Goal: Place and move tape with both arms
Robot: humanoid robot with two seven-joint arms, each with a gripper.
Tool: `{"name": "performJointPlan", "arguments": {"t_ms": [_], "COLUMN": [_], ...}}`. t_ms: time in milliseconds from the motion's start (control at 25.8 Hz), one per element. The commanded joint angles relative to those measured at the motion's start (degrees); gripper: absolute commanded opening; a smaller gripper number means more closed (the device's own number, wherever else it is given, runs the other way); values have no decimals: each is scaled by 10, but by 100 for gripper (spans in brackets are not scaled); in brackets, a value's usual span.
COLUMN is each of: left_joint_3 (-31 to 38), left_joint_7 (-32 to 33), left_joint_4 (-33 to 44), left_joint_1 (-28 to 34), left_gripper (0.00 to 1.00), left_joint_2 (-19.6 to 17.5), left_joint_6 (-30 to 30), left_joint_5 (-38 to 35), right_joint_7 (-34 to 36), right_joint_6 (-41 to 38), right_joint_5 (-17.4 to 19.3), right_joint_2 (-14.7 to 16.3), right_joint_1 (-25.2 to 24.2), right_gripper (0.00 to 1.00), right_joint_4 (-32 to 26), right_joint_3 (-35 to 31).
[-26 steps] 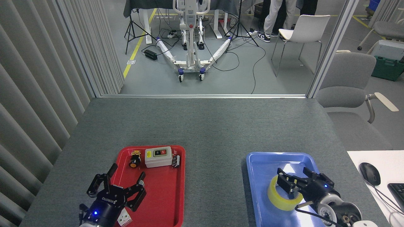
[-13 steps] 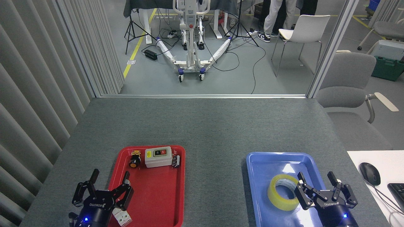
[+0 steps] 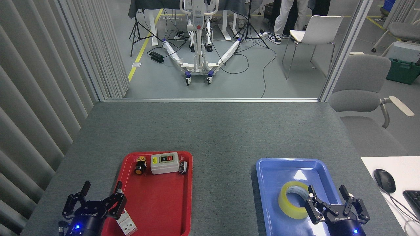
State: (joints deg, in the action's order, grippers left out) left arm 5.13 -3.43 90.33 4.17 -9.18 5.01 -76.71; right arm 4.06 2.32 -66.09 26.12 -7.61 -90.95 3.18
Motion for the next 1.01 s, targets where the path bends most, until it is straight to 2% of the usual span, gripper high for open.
{"name": "performJointPlan", "arguments": {"t_ms": [0,193,271,426,619,774,851,967], "left_joint_3": [1,7,6,-1,-18,-22,-33,-35], "left_joint_7": [3,6,4,0,-3,-5,-5,-5], "left_joint_4": [1,22,27,21,25,1,-11,-7], "left_joint_1": [1,29,29,18,25,25,14,-10], "left_gripper": [100,100,100,100,100,100,100,100], "left_joint_2": [-3,-7,-22,-23,-47,-34,-21,-20], "left_joint_6": [7,8,9,8,-1,2,2,7], "left_joint_5": [1,2,4,5,7,4,4,6], "right_joint_7": [5,5,5,7,29,37,37,37], "right_joint_6": [0,17,17,18,18,18,18,18], "right_joint_5": [-18,-38,-39,-47,-53,-53,-53,-53], "right_joint_2": [-15,-27,-32,-38,-43,-49,-49,-50], "right_joint_1": [-4,-10,-10,-11,-12,-13,-13,-14], "right_gripper": [100,100,100,100,100,100,100,99], "right_joint_4": [0,2,2,2,3,3,3,3], "right_joint_3": [1,1,2,2,4,3,3,4]}}
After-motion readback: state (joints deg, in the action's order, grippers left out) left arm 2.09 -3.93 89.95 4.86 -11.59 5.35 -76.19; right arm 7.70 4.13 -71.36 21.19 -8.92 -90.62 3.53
